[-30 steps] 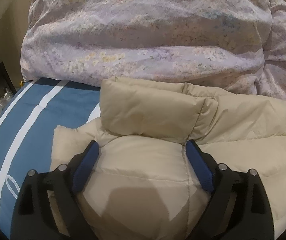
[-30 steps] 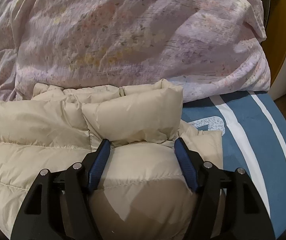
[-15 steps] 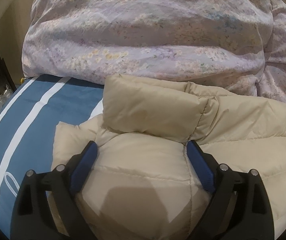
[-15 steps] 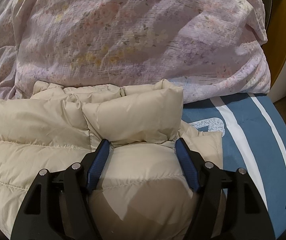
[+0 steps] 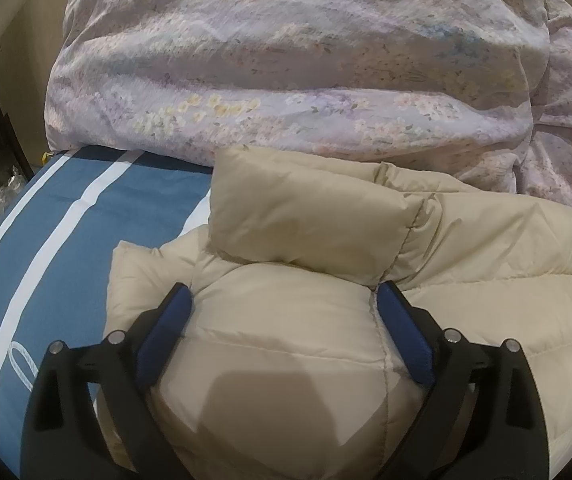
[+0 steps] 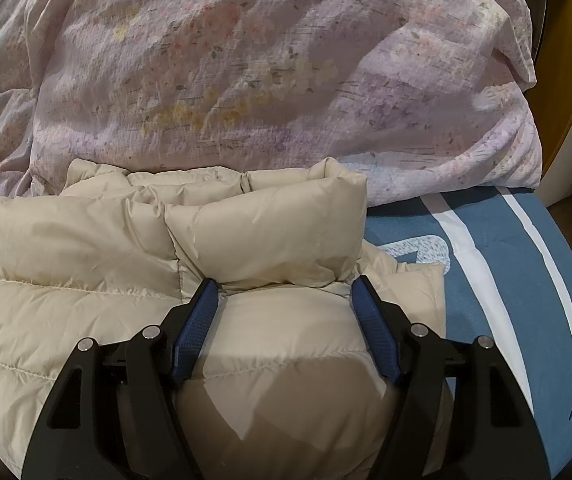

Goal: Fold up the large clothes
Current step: 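Open both grippers to lay the hem near the collar and press down, then press the folded beige jacket flat with both open grippers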

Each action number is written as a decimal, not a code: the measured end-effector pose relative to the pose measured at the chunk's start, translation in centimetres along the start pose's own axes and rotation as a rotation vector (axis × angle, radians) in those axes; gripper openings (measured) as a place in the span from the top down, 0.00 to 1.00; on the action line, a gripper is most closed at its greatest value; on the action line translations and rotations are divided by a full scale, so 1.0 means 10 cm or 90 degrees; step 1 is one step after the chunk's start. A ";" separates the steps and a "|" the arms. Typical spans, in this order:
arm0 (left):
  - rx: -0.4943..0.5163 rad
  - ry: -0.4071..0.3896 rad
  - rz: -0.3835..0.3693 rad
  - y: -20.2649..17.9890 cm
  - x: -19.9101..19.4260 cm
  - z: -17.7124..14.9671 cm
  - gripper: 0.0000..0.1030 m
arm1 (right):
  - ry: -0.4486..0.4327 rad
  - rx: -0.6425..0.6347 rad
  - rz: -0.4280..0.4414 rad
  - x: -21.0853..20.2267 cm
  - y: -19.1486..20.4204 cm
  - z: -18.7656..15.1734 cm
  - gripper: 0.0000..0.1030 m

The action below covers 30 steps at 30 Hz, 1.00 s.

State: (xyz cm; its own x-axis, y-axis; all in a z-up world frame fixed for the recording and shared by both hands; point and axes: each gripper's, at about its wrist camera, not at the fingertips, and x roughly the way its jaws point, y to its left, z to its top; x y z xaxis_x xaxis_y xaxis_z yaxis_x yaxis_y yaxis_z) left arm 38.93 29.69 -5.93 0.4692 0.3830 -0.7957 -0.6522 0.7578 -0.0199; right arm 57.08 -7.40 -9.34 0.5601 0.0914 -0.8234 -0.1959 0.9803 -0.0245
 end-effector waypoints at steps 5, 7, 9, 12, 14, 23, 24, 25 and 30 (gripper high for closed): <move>0.001 0.000 0.000 0.00 0.01 0.00 0.08 | 0.000 0.000 0.000 0.00 0.00 0.00 0.31; 0.001 0.000 0.000 0.00 0.01 0.00 0.08 | 0.000 0.001 0.001 0.00 0.00 0.00 0.31; 0.000 0.000 -0.001 0.01 0.02 -0.01 0.08 | 0.000 0.000 0.000 0.00 0.00 0.00 0.31; 0.001 -0.001 0.000 0.00 0.01 -0.01 0.08 | 0.001 0.001 0.000 0.01 0.01 0.00 0.31; 0.001 -0.001 0.000 0.01 0.02 -0.01 0.08 | 0.001 0.001 0.000 0.01 0.01 0.01 0.31; 0.001 -0.007 0.000 0.00 0.03 -0.02 0.07 | 0.001 0.001 0.000 0.00 0.01 0.01 0.30; 0.001 -0.007 0.000 0.00 0.03 -0.02 0.07 | 0.005 0.001 -0.003 0.00 0.01 0.01 0.30; 0.001 -0.006 0.000 0.01 0.03 -0.02 0.07 | 0.005 0.001 -0.002 0.00 0.01 0.01 0.30; 0.000 -0.003 -0.003 0.01 0.05 -0.05 0.07 | 0.006 0.001 -0.002 0.01 0.01 0.01 0.30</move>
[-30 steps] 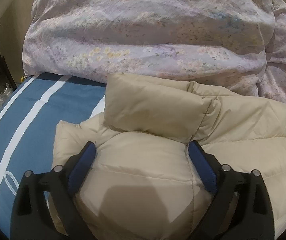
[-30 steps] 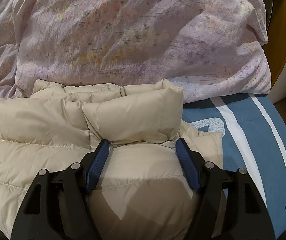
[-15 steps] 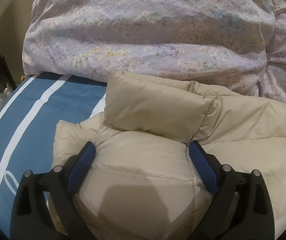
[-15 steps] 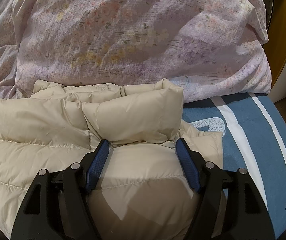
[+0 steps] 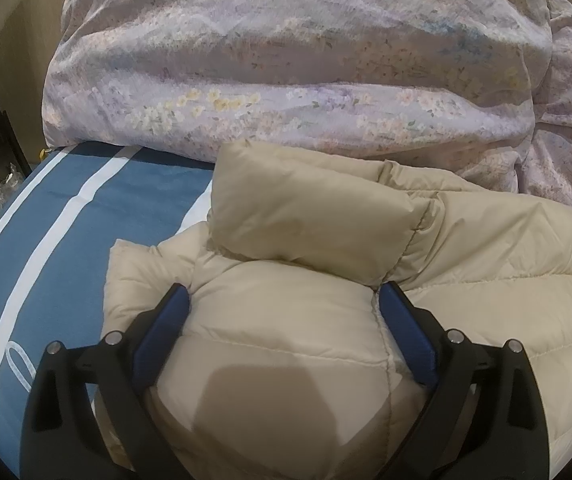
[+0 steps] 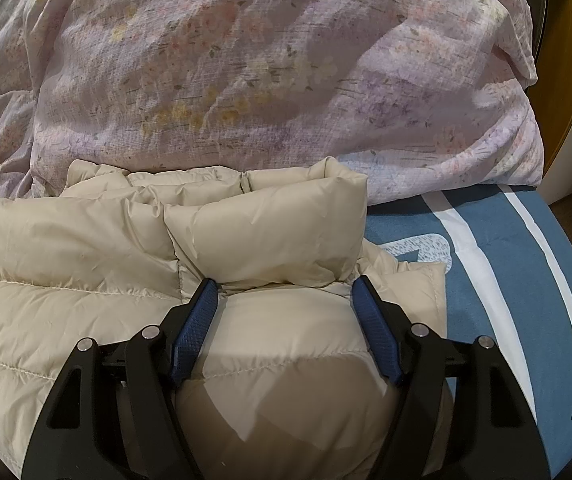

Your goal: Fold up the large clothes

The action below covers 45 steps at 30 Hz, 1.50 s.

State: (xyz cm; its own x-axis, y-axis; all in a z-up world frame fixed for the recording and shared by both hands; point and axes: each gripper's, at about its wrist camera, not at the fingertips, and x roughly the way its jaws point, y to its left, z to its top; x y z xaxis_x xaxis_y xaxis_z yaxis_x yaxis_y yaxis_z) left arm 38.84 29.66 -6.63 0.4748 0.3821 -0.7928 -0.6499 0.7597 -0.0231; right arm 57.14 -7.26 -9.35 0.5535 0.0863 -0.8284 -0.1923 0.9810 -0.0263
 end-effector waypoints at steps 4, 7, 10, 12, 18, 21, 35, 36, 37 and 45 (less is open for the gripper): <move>-0.002 0.009 -0.006 0.01 0.03 0.00 0.05 | 0.002 0.001 0.001 0.01 0.00 0.00 0.30; -0.002 0.016 -0.010 0.01 0.06 -0.01 0.04 | 0.006 0.004 0.005 0.03 0.00 0.01 0.30; -0.003 0.021 -0.012 0.01 0.08 -0.04 0.03 | 0.009 0.009 0.012 0.05 -0.01 0.02 0.29; -0.004 0.022 -0.011 0.01 0.07 -0.06 0.03 | 0.011 0.015 0.017 0.07 -0.01 0.02 0.28; -0.007 0.021 -0.012 0.03 0.06 -0.12 0.03 | 0.012 0.019 0.026 0.06 -0.07 0.03 0.26; -0.018 0.027 0.017 0.04 -0.07 -0.16 0.04 | 0.022 0.014 0.027 -0.04 -0.13 0.01 0.26; -0.196 0.105 -0.074 1.26 -0.81 -0.89 0.05 | 0.088 0.293 0.182 -0.90 -1.40 -1.02 0.07; -0.217 0.114 -0.095 1.31 -0.82 -0.94 0.05 | 0.087 0.306 0.200 -0.92 -1.42 -1.08 0.07; -0.217 0.110 -0.098 1.30 -0.87 -0.96 0.05 | 0.088 0.309 0.200 -0.95 -1.43 -1.11 0.07; -0.191 0.112 -0.092 1.15 -0.92 -1.03 0.05 | 0.086 0.254 0.217 -1.03 -1.23 -1.18 0.14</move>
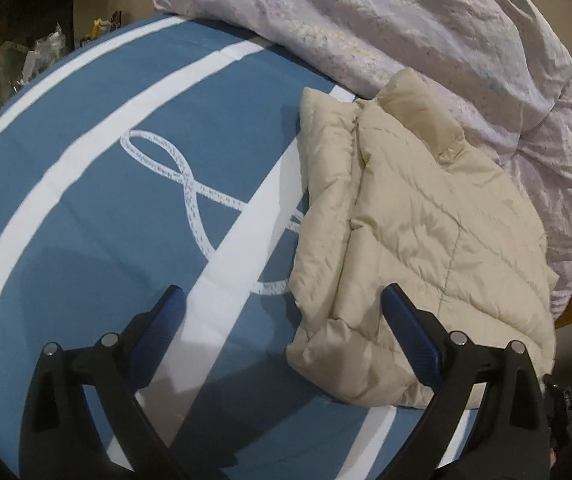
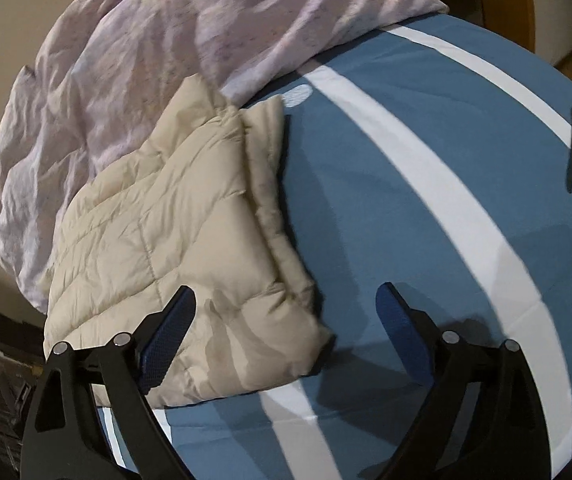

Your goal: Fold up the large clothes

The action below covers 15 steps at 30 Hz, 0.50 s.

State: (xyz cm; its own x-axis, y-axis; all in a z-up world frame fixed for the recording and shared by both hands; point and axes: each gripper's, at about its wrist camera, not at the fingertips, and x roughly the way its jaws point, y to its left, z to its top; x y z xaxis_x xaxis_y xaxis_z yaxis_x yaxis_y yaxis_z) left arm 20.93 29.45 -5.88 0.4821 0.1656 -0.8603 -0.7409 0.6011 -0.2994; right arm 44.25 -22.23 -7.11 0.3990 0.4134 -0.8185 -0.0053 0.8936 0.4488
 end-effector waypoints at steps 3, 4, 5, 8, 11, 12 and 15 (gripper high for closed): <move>0.004 -0.004 0.002 -0.05 0.02 0.00 0.06 | -0.003 -0.016 -0.006 0.07 0.06 0.04 0.23; 0.004 -0.005 0.001 -0.08 0.03 -0.01 0.07 | -0.003 -0.019 -0.006 0.08 0.08 0.04 0.25; 0.005 -0.006 0.002 -0.11 0.05 0.00 0.09 | -0.004 -0.023 -0.007 0.10 0.09 0.04 0.28; 0.007 -0.012 0.004 -0.16 0.07 0.01 0.19 | -0.007 -0.032 -0.006 0.14 0.14 0.03 0.42; 0.003 -0.012 -0.014 -0.20 0.08 0.00 0.35 | -0.010 -0.038 -0.008 0.15 0.17 0.00 0.53; 0.000 -0.005 -0.033 -0.22 0.09 -0.01 0.43 | -0.008 -0.037 -0.003 0.16 0.17 0.00 0.58; -0.010 0.006 -0.056 -0.26 0.12 -0.05 0.58 | -0.001 -0.021 0.021 0.17 0.14 -0.02 0.71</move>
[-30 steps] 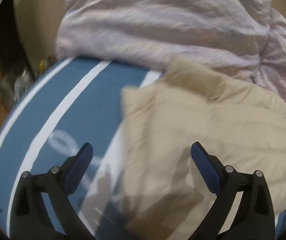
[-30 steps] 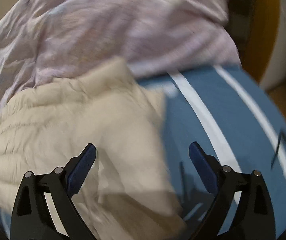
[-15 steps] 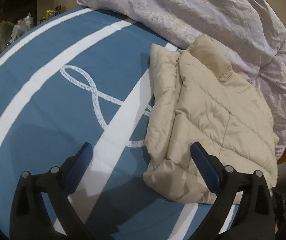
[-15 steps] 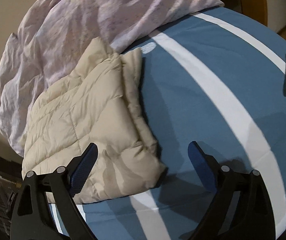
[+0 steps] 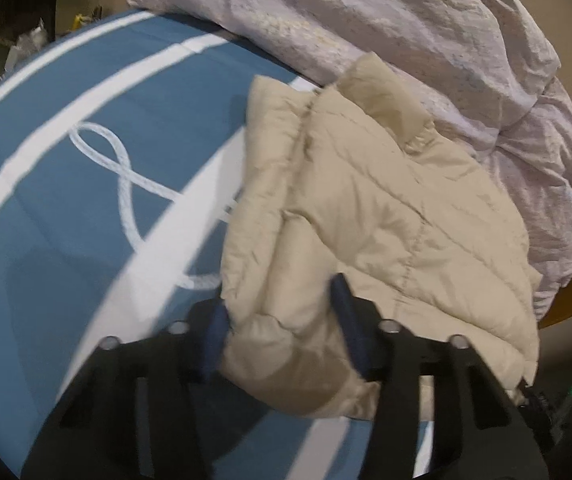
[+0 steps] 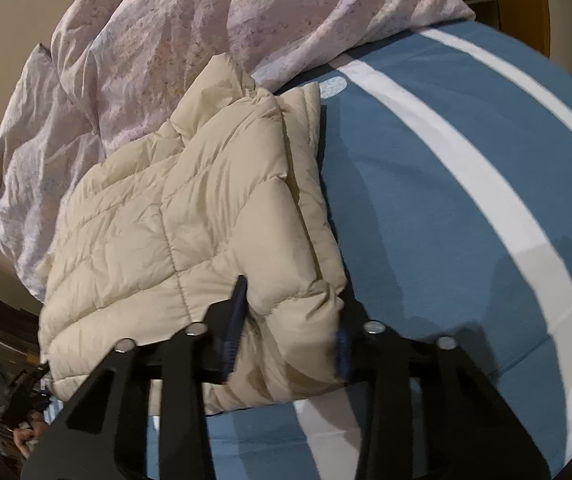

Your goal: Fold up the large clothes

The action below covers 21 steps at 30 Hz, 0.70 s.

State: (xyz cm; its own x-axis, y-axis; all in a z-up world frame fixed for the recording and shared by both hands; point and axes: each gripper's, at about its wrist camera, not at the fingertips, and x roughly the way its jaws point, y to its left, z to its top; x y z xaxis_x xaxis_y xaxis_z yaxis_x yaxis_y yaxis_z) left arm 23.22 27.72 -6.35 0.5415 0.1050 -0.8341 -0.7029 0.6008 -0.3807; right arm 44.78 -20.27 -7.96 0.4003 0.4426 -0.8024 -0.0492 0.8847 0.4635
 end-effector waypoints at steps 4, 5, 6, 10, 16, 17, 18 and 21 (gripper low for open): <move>-0.010 -0.007 -0.024 0.01 -0.06 -0.04 0.81 | -0.007 -0.005 0.023 -0.06 0.02 -0.04 0.82; -0.013 -0.008 -0.033 0.02 -0.10 -0.04 0.83 | -0.007 -0.008 0.023 -0.08 0.03 -0.06 0.83; -0.015 -0.010 -0.039 0.04 -0.13 -0.04 0.85 | -0.006 -0.013 0.023 -0.11 0.05 -0.08 0.84; -0.013 -0.030 -0.056 0.16 -0.38 -0.06 0.87 | 0.003 -0.026 0.041 -0.22 0.10 -0.20 0.85; -0.019 -0.050 -0.046 0.52 -0.73 -0.13 0.87 | 0.028 -0.065 0.069 -0.33 0.23 -0.57 0.85; -0.021 -0.051 -0.044 0.58 -0.76 -0.15 0.87 | 0.032 -0.074 0.074 -0.35 0.27 -0.66 0.85; -0.025 -0.052 -0.042 0.67 -0.81 -0.18 0.87 | 0.035 -0.081 0.076 -0.37 0.30 -0.73 0.85; -0.027 -0.054 -0.040 0.84 -0.91 -0.24 0.87 | 0.042 -0.105 0.076 -0.44 0.38 -0.92 0.85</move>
State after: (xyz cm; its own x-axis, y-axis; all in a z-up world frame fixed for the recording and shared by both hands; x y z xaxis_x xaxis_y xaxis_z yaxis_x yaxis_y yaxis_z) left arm 11.30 29.90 -2.94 0.6209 0.1360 -0.7720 -0.6841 0.5749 -0.4489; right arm 34.44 -17.47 -6.12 0.3218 0.5498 -0.7708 -0.2437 0.8348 0.4937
